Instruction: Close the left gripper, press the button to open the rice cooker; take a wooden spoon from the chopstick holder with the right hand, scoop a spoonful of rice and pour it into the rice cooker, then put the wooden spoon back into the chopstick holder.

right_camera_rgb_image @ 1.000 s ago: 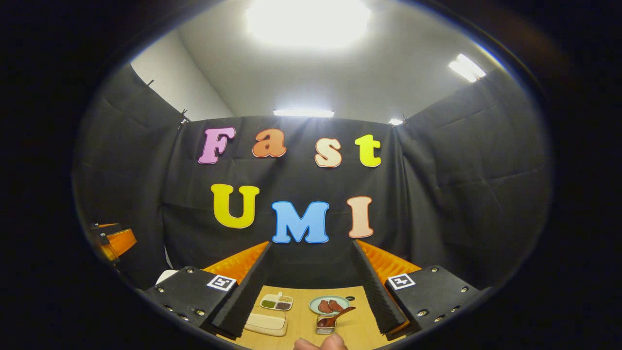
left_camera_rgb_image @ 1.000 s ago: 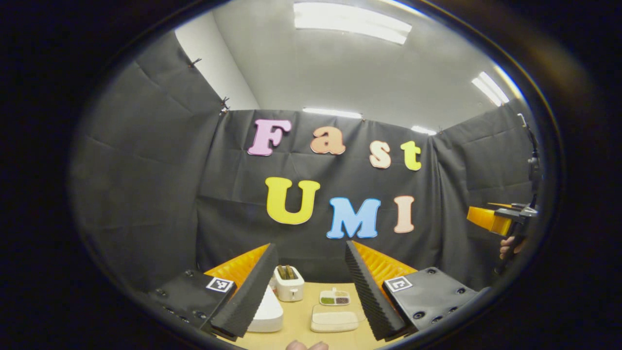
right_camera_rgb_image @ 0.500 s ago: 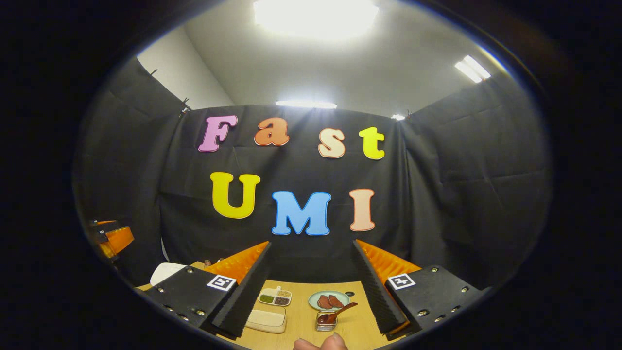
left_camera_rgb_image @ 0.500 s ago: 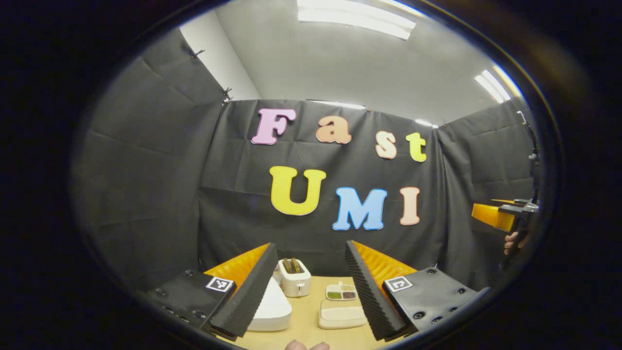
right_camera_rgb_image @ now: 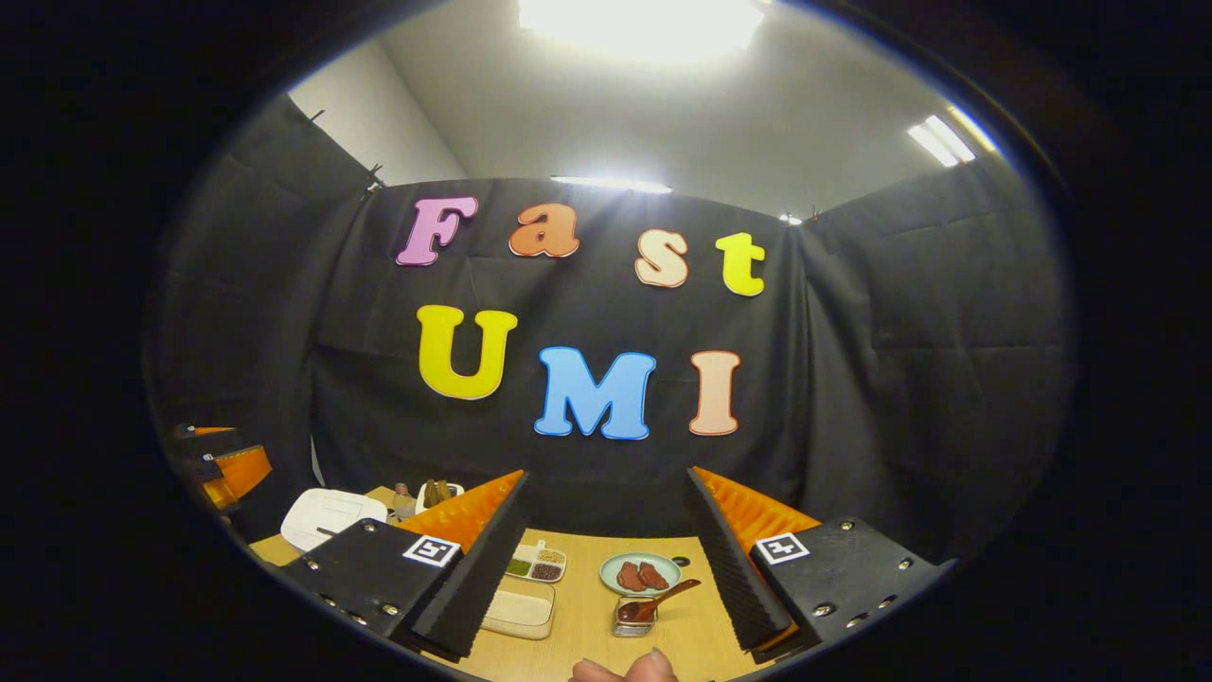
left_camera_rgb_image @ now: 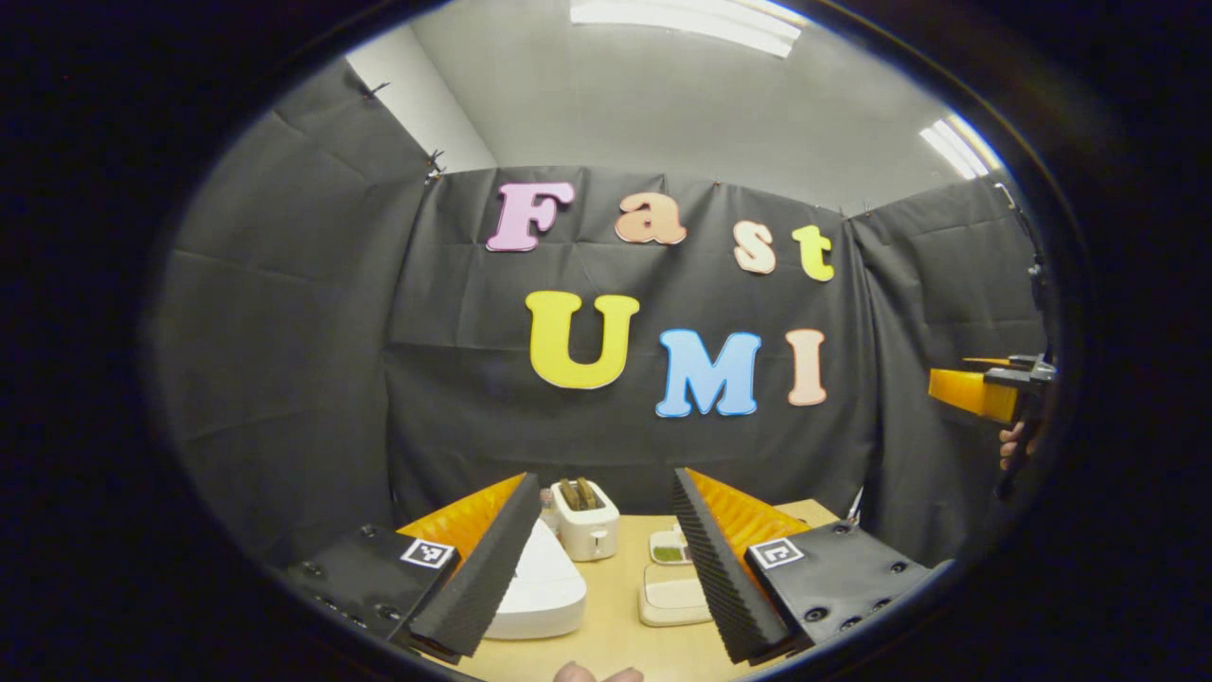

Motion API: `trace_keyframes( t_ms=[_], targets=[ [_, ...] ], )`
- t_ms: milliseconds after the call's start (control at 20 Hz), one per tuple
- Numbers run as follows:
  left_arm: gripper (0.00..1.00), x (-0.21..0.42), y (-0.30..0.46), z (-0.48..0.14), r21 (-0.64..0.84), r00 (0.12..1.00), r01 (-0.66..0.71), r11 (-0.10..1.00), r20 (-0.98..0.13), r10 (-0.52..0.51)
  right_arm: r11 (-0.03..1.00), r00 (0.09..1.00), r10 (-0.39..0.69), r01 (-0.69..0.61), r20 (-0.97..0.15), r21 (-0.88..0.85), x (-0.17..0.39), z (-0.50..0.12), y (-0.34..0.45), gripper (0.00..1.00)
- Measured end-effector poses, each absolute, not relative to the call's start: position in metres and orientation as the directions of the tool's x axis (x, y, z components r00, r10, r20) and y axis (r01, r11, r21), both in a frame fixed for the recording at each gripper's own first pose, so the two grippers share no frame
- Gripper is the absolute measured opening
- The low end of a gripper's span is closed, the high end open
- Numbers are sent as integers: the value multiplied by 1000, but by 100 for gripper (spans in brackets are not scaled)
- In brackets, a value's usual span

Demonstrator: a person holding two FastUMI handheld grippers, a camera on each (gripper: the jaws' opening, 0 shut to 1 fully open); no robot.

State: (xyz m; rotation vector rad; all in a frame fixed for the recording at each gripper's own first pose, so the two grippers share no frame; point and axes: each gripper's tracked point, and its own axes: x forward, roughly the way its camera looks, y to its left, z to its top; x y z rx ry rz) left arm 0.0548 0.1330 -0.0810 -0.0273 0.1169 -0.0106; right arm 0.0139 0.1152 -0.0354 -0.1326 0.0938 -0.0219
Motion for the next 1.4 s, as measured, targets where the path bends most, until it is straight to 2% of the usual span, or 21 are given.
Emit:
trace_keyframes(
  t_ms=[100,450,700,750,850,950,1000,1050,1150,1200,1250,1400],
  targets=[
    [98,57,135,-84,-37,991,-23,999,-134,17,990,995,-7,-8,-102,-140,23,-39,114,98],
    [91,85,163,-140,-37,968,-120,992,-226,109,995,989,61,-71,-135,-71,37,-54,107,97],
    [23,120,223,-203,43,908,-285,957,-308,285,996,988,66,-74,-138,-55,34,-54,96,97],
    [9,131,222,-220,23,905,-273,962,-332,265,995,989,64,-72,-137,-62,33,-54,94,97],
    [7,150,217,-251,-22,901,-231,973,-383,205,995,988,61,-71,-139,-67,31,-55,92,97],
    [9,163,240,-288,39,844,-279,960,-466,265,995,988,60,-70,-143,-72,28,-55,92,97],
    [6,169,249,-303,58,817,-297,953,-502,285,994,988,59,-70,-142,-78,28,-54,92,97],
    [9,174,255,-321,66,796,-314,947,-525,301,994,989,56,-69,-138,-88,29,-53,92,97],
    [7,186,255,-330,64,789,-321,945,-533,305,992,989,55,-69,-134,-107,28,-53,93,97],
    [12,191,253,-337,71,779,-317,946,-550,302,991,989,56,-71,-138,-110,29,-54,95,97],
    [9,193,253,-348,91,760,-316,945,-571,309,991,988,61,-78,-144,-110,29,-56,98,97],
    [9,188,257,-390,147,700,-307,940,-634,328,991,986,73,-88,-148,-101,31,-53,108,97]
  ],
)
